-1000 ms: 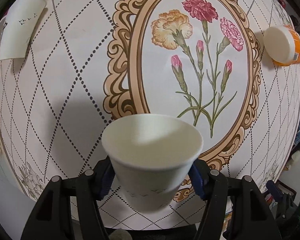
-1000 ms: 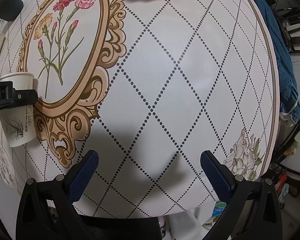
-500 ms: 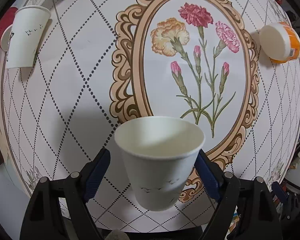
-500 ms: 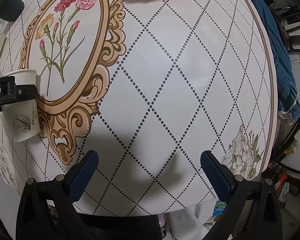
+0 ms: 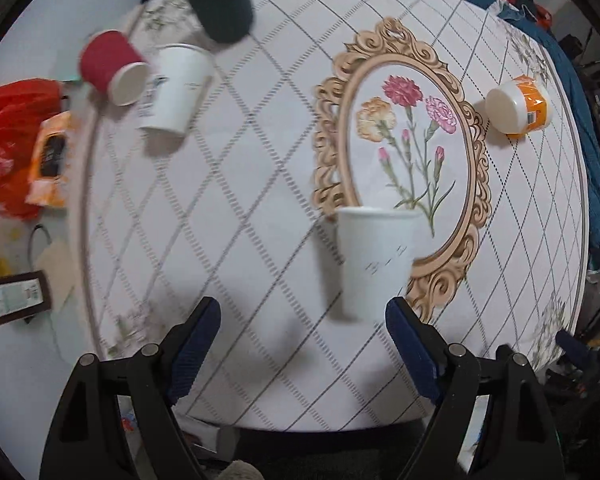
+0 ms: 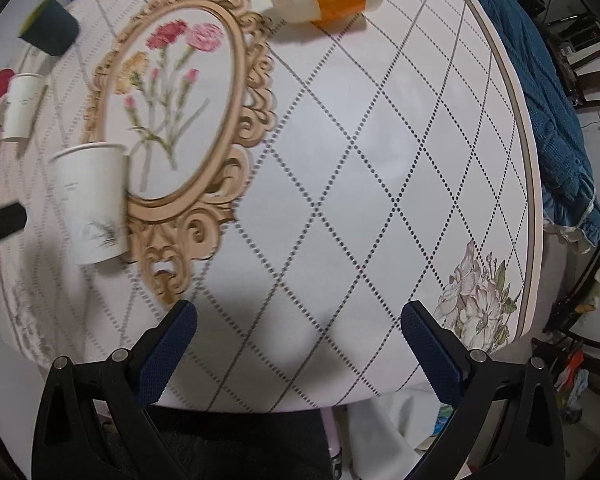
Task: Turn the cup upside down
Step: 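Bring the right tool to the cup while the left gripper holds it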
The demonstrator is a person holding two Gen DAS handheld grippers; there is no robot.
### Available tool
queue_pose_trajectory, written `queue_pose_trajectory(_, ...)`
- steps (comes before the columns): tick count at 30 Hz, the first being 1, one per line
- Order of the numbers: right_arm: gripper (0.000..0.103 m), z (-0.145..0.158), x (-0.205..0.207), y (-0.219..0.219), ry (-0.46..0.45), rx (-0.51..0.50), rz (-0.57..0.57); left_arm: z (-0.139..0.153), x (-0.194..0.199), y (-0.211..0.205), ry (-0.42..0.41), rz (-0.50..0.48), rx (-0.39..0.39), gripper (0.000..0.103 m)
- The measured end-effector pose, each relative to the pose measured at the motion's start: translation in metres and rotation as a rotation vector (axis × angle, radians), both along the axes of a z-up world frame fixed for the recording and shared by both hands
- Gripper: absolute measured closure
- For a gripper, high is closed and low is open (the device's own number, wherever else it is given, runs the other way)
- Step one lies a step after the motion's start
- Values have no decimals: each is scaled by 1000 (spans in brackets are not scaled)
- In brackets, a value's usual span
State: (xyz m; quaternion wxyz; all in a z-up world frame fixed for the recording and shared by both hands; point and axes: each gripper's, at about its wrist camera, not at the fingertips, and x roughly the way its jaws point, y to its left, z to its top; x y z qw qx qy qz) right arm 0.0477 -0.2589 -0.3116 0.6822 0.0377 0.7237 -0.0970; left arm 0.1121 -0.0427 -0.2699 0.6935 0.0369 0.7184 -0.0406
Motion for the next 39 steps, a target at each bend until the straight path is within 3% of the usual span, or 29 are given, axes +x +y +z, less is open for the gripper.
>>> queue_pose_trajectory(10, 0, 46, -15, 55, -109, 92, 49, 15, -30, 61, -68, 74, 20, 19)
queue_pose_trajectory(18, 0, 50, -9, 101, -124, 89, 132, 3, -42, 110, -65, 172, 67, 19)
queue_pose_trajectory(20, 0, 50, -4, 111, -120, 62, 198, -4, -44, 123, -48, 215, 54, 15)
queue_pose_trajectory(21, 0, 52, -2, 118, -127, 41, 255, -7, -44, 127, -52, 227, 54, 7)
queue_pose_trajectory(25, 0, 60, 11, 156, -156, -125, 657, -18, -42, 139, -75, 270, 130, 6)
queue_pose_trajectory(29, 0, 53, 8, 196, -146, -362, 1167, -34, -39, 146, -44, 323, 137, 6)
queue_pose_trajectory(36, 0, -7, -36, 204, -59, -740, 2169, -64, -33, 143, 4, 372, 155, 5)
queue_pose_trajectory(39, 0, -30, -52, 186, -23, -836, 2513, -74, -30, 140, 16, 375, 159, 5)
